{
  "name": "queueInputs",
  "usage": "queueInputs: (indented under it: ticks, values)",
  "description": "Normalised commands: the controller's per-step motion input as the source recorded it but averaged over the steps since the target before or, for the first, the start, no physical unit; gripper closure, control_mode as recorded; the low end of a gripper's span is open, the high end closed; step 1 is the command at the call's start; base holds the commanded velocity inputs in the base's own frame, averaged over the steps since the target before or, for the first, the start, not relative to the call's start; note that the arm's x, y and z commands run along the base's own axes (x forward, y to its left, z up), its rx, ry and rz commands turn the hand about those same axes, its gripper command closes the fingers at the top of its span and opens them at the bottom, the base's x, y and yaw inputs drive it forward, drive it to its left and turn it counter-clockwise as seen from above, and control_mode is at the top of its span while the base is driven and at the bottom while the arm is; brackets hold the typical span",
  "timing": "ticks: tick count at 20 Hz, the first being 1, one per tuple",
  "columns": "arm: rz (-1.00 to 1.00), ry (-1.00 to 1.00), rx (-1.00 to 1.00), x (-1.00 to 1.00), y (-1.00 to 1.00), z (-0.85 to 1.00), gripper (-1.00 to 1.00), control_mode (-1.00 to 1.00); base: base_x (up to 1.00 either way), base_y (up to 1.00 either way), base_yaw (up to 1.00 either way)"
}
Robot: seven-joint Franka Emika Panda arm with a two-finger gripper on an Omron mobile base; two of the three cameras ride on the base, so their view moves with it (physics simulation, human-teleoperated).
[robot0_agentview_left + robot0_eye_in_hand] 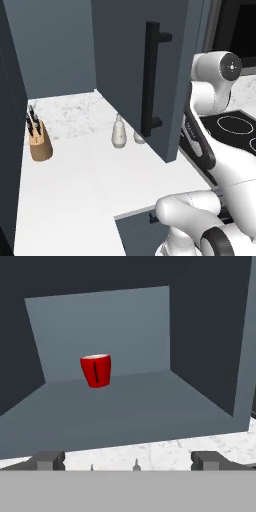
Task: Gather all objects into one cabinet and sort the glasses and bowls to opposite sides.
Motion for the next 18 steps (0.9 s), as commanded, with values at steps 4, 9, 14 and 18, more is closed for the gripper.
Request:
queueInputs:
  ticks: [4,9,14,18]
  values:
    - [0.03,-0.07,0.0,0.24,0.0,0.23,-1.0,-1.0,0.0,0.0,0.0]
    - [0.04,-0.05,0.0,0.17,0.0,0.14,-1.0,-1.0,0.0,0.0,0.0]
    - [0.04,0.0,0.0,0.08,0.05,0.0,-1.0,-1.0,0.0,0.0,0.0]
    - [0.02,0.0,0.0,0.1,0.19,0.0,-1.0,-1.0,0.0,0.0,0.0]
